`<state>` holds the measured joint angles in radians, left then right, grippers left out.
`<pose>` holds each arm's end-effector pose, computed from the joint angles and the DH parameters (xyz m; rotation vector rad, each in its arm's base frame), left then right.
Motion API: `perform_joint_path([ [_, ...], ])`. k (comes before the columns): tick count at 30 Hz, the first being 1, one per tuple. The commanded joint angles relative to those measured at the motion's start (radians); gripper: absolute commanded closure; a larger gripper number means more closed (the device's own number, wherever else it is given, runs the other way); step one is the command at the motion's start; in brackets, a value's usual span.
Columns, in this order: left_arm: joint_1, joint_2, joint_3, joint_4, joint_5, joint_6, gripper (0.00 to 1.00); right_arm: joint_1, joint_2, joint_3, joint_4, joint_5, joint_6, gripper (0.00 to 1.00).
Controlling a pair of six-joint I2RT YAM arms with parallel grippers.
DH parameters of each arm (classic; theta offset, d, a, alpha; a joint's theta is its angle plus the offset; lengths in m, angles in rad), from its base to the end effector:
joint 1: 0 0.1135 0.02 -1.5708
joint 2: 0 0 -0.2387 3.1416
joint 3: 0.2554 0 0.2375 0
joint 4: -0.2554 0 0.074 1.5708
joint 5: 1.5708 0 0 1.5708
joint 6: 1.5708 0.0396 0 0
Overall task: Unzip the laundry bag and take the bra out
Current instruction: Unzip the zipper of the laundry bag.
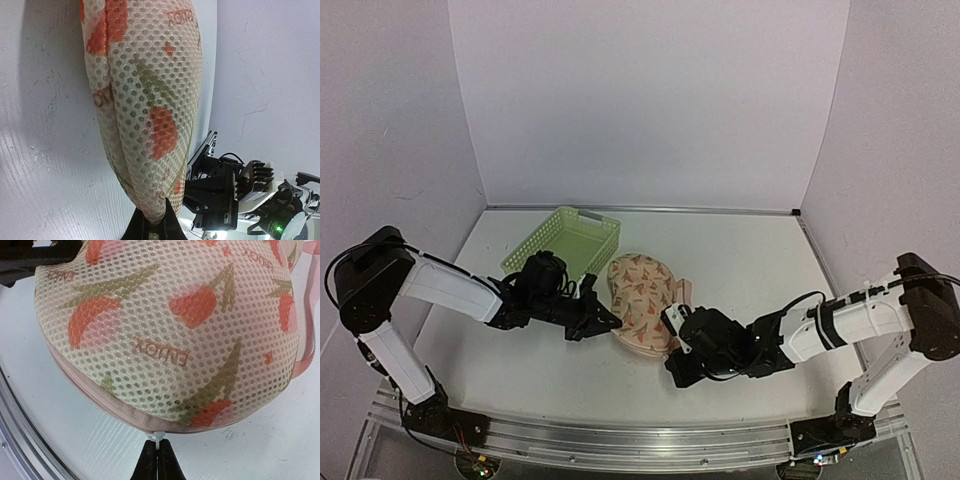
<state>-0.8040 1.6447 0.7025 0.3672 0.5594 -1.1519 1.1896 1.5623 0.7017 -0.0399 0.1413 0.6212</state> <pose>0.2010 -0.2389 0.1425 -0.0495 2.5940 -1.5670 0.1107 0.2612 0.1284 -0.6567 2.4732 0.5891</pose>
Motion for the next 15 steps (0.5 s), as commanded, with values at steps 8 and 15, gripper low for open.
perform_joint_path([
  [8, 0.054, -0.111, 0.011, -0.11, 0.108, 0.171, 1.0, -0.036, -0.079, -0.005, -0.109, 0.072, -0.124, 1.0],
  [15, 0.095, -0.162, 0.048, -0.293, 0.121, 0.291, 1.0, -0.036, -0.085, -0.053, -0.092, 0.073, -0.1, 1.0],
])
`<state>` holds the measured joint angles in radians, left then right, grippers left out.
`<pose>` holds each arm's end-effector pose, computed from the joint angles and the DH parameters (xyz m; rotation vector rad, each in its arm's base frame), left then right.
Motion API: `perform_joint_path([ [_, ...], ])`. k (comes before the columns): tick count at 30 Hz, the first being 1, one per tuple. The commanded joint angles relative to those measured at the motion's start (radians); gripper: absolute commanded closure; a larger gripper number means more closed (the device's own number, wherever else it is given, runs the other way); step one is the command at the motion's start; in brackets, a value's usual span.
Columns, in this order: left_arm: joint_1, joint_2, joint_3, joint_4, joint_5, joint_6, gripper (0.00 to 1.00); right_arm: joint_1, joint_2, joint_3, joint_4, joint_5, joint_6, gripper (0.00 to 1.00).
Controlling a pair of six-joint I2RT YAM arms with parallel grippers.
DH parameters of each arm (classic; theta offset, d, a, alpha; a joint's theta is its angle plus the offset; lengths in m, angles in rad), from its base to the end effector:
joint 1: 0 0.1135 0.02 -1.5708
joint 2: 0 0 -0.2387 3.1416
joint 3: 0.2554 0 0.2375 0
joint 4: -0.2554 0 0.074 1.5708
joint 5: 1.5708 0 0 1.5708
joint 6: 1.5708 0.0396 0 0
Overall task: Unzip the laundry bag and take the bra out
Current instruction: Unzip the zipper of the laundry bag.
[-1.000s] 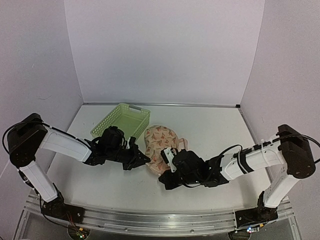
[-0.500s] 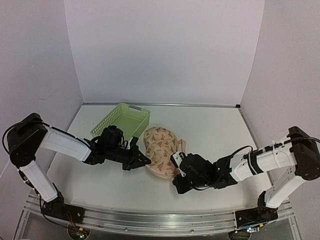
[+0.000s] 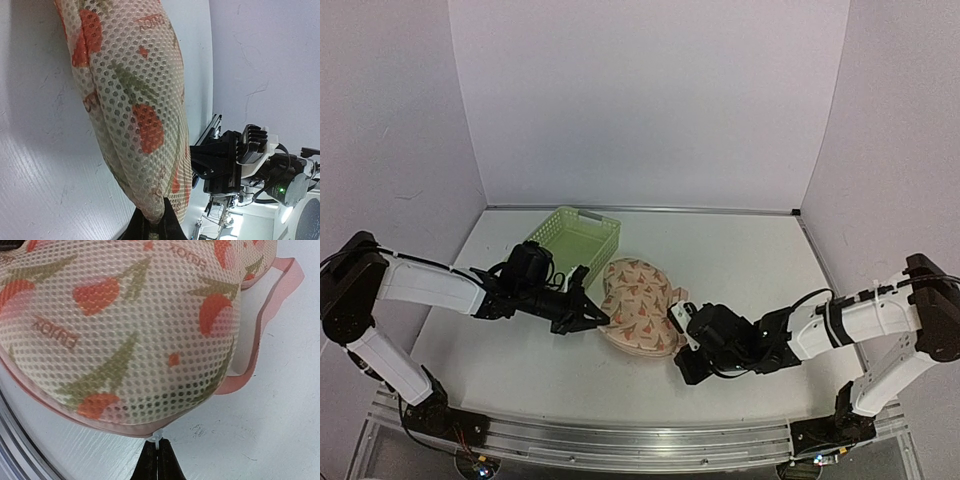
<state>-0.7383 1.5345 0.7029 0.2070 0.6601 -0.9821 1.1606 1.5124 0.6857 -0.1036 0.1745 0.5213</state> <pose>0.2025 -0.2171 0.1611 0.1335 2.5806 -1.5563 0.1153 0.2480 0.1328 -0.7302 2.4414 0.4811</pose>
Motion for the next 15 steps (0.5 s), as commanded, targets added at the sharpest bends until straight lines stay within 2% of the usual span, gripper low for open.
perform_joint_path([
  [1, 0.032, -0.054, 0.066, -0.17, 0.016, 0.147, 1.0, -0.007, -0.04, -0.044, -0.026, 0.036, -0.001, 1.0],
  [6, 0.071, -0.054, 0.115, -0.261, -0.003, 0.198, 1.0, -0.006, -0.092, -0.087, -0.021, 0.021, 0.024, 1.0],
  [15, 0.08, 0.06, 0.211, -0.271, -0.008, 0.221, 1.0, 0.086, -0.141, -0.126, 0.006, 0.073, 0.11, 1.0],
])
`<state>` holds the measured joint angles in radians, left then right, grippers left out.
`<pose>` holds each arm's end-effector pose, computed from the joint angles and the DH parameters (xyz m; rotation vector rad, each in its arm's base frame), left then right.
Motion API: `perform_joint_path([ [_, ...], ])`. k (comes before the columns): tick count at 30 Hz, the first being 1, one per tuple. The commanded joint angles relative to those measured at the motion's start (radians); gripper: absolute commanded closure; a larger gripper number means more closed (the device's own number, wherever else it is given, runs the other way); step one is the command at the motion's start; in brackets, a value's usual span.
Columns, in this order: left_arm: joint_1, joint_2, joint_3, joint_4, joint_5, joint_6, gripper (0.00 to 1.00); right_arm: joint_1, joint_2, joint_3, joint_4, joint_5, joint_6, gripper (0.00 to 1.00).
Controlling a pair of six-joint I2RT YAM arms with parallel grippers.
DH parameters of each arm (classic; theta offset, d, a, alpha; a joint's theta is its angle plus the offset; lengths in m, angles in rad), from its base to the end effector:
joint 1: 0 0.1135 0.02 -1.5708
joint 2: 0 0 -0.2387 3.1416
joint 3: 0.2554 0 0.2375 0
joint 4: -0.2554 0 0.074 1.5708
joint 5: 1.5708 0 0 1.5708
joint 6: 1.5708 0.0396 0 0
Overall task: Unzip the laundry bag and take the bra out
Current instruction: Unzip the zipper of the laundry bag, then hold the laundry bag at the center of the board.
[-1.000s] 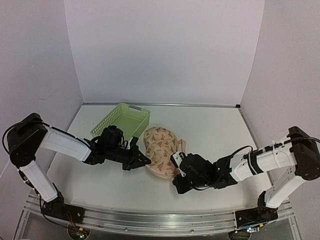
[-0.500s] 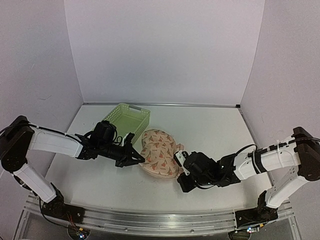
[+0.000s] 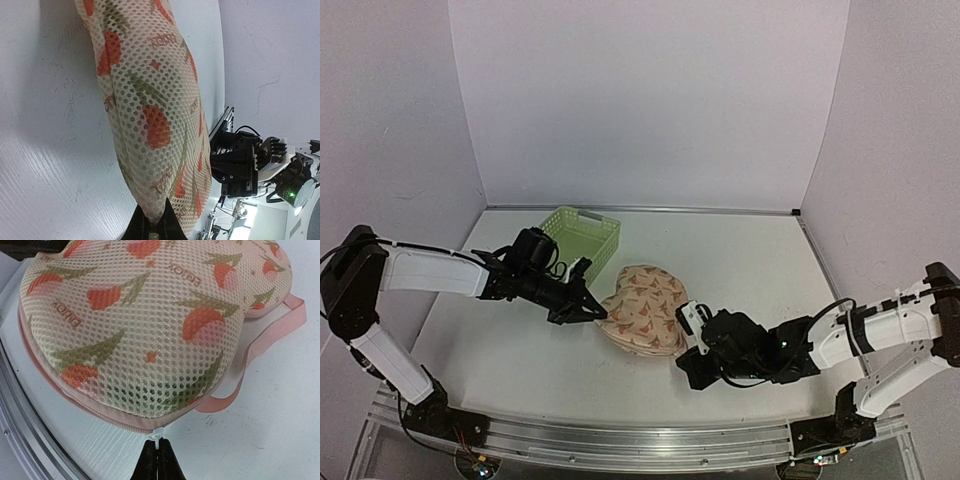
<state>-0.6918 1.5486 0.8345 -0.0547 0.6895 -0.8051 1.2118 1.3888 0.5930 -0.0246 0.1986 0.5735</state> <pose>0.2171 -0.2126 0.1743 0.2506 2.6453 -1.4491 0.0977 0.2382 0.1435 -0.6793 2.3631 0.6000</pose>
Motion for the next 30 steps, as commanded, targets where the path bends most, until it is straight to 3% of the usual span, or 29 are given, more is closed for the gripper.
perform_joint_path([
  [1, 0.033, 0.064, 0.093, -0.011, -0.036, 0.046, 1.0, 0.044, -0.018, -0.035, -0.065, 0.048, 0.066, 1.0],
  [13, 0.035, 0.273, 0.298, -0.05, -0.082, 0.061, 0.99, 0.098, -0.009, -0.032, 0.003, -0.012, 0.083, 1.0],
  [22, 0.042, 0.311, 0.469, -0.221, -0.198, 0.124, 0.54, 0.076, 0.099, 0.079, -0.008, 0.053, 0.056, 1.0],
  [30, 0.043, 0.162, 0.415, -0.264, -0.207, 0.108, 0.39, 0.03, 0.209, 0.194, 0.016, 0.001, 0.007, 1.0],
])
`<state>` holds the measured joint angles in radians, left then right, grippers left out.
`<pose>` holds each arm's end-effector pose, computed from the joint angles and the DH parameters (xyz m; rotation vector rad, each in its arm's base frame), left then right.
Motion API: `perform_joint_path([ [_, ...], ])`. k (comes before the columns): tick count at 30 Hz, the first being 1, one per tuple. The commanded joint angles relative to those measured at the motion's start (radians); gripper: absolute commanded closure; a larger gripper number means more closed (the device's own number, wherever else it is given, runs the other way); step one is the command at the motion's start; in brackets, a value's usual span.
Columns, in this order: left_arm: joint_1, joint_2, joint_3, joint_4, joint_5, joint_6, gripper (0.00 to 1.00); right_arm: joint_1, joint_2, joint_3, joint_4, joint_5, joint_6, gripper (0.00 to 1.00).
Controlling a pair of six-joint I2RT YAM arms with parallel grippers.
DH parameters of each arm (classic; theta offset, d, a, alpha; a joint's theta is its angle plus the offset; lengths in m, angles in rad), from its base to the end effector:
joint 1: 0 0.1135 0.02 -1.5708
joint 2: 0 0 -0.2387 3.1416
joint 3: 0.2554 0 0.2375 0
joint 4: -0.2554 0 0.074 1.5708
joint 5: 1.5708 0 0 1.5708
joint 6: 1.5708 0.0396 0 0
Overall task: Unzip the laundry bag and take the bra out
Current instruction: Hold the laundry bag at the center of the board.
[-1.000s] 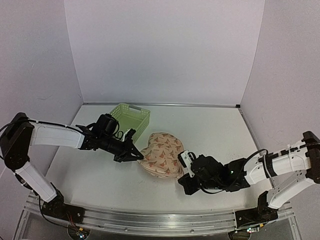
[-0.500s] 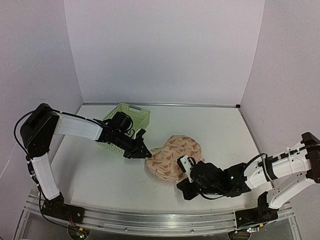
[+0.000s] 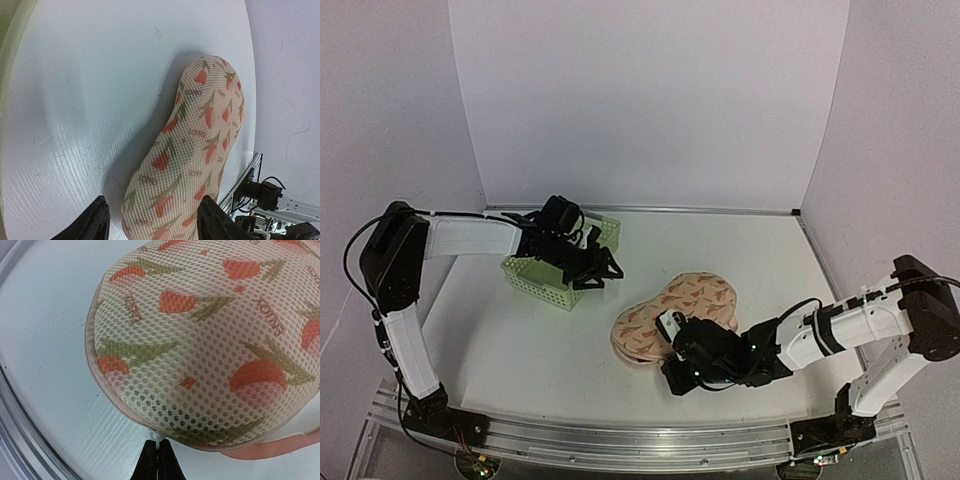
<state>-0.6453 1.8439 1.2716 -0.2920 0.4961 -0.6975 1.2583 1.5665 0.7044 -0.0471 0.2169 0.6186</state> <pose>0.2928 -0.2440 0.1866 0.1788 2.6645 -1.1371 0.0952 0.2670 0.1279 -0.7055 2.4309 0.5379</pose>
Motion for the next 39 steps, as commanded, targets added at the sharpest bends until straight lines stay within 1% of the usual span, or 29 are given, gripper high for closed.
perform_joint_path([
  [1, -0.003, -0.154, -0.042, -0.025, -0.012, -0.006, 0.38, -0.019, 0.046, 0.099, 0.039, -0.023, -0.045, 1.0],
  [7, -0.005, -0.271, -0.203, -0.012, -0.024, -0.046, 0.33, -0.043, 0.159, 0.229, 0.083, -0.071, -0.068, 1.0],
  [13, -0.025, -0.399, -0.374, 0.085, 0.002, -0.169, 0.31, -0.068, 0.238, 0.295, 0.093, -0.091, -0.051, 1.0],
  [16, -0.028, -0.463, -0.471, 0.171, -0.001, -0.27, 0.29, -0.072, 0.257, 0.312, 0.095, -0.097, -0.048, 1.0],
  [18, -0.029, -0.484, -0.545, 0.268, 0.009, -0.356, 0.28, -0.073, 0.264, 0.316, 0.098, -0.101, -0.045, 1.0],
  [20, -0.033, -0.469, -0.601, 0.393, 0.038, -0.438, 0.28, -0.073, 0.266, 0.315, 0.103, -0.104, -0.041, 1.0],
  [22, -0.05, -0.428, -0.604, 0.445, 0.038, -0.469, 0.28, -0.072, 0.263, 0.309, 0.107, -0.106, -0.038, 1.0],
  [31, -0.117, -0.259, -0.508, 0.525, 0.003, -0.535, 0.28, -0.072, 0.241, 0.282, 0.128, -0.107, -0.029, 1.0],
  [39, -0.135, -0.19, -0.495, 0.556, -0.007, -0.572, 0.28, -0.073, 0.232, 0.268, 0.144, -0.114, -0.026, 1.0],
])
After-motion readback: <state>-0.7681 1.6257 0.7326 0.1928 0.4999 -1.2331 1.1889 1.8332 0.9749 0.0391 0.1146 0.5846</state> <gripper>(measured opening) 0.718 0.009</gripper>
